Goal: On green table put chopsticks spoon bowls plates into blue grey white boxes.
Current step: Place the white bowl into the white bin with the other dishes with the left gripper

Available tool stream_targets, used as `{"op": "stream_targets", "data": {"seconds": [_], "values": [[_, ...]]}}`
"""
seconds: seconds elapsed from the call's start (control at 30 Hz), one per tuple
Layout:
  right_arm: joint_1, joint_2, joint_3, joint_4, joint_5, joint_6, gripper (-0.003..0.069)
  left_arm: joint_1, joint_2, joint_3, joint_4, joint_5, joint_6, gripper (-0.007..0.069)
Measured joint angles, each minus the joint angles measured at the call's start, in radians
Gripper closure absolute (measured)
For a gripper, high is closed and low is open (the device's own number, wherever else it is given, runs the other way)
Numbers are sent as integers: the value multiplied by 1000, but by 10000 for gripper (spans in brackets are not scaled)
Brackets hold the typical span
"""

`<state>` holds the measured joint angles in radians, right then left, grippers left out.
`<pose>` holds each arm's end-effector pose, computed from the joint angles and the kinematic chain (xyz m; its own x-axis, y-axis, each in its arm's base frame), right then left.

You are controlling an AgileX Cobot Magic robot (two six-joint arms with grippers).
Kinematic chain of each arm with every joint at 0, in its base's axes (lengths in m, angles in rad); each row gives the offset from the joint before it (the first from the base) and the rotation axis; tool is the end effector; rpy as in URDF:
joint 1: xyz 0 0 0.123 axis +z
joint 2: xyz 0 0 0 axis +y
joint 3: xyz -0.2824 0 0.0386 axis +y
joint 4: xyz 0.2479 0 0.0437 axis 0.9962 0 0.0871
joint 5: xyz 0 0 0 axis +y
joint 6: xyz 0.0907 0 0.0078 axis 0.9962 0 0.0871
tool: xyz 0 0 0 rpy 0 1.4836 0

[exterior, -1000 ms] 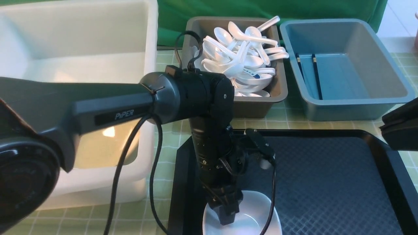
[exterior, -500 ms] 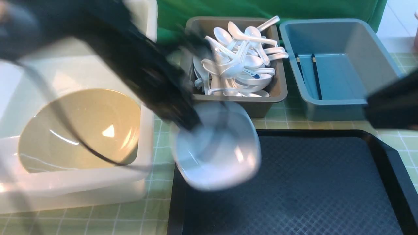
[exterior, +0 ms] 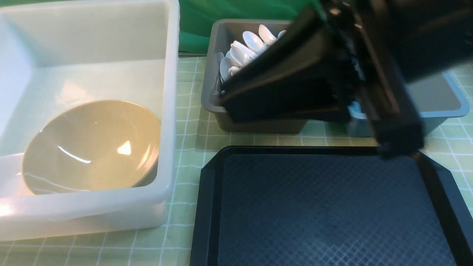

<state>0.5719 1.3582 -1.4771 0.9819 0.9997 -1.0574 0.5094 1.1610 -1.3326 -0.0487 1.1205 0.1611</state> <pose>0.1975 0.2029 0.4484 -0.0477 -0.3436 -0.9379 -0.9880 0.1541 -0.0062 0.1930 0.1032 0.4137 -0.7203 -0.2428 -0.6498 -0.3654 0.9291 0.0579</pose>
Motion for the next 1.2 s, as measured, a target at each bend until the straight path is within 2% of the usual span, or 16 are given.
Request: {"op": "stream_targets", "data": {"seconds": [0.13, 0.33, 0.67, 0.83, 0.97, 1.0, 1.03, 1.2], "values": [[19, 54, -53, 2, -8, -7, 533, 8, 176, 1, 72, -15, -110, 610], [27, 100, -58, -3, 15, 35, 526, 23, 371, -9, 106, 8, -161, 610], [27, 106, -58, -6, 41, 54, 515, 23, 474, -14, 95, 0, -212, 599], [27, 106, -58, -6, 42, 67, 508, 23, 481, -16, 78, 0, -237, 472], [27, 106, -58, -6, 42, 84, 507, 23, 480, -16, 68, 30, -237, 326], [27, 106, -58, -6, 42, 85, 507, 23, 480, -16, 69, 32, -237, 317], [27, 106, -58, -12, 42, 87, 504, 23, 470, -20, 76, 55, -244, 244], [3, 106, -59, -92, 25, 150, 496, 10, 383, -95, 43, 99, -226, 95]]}}
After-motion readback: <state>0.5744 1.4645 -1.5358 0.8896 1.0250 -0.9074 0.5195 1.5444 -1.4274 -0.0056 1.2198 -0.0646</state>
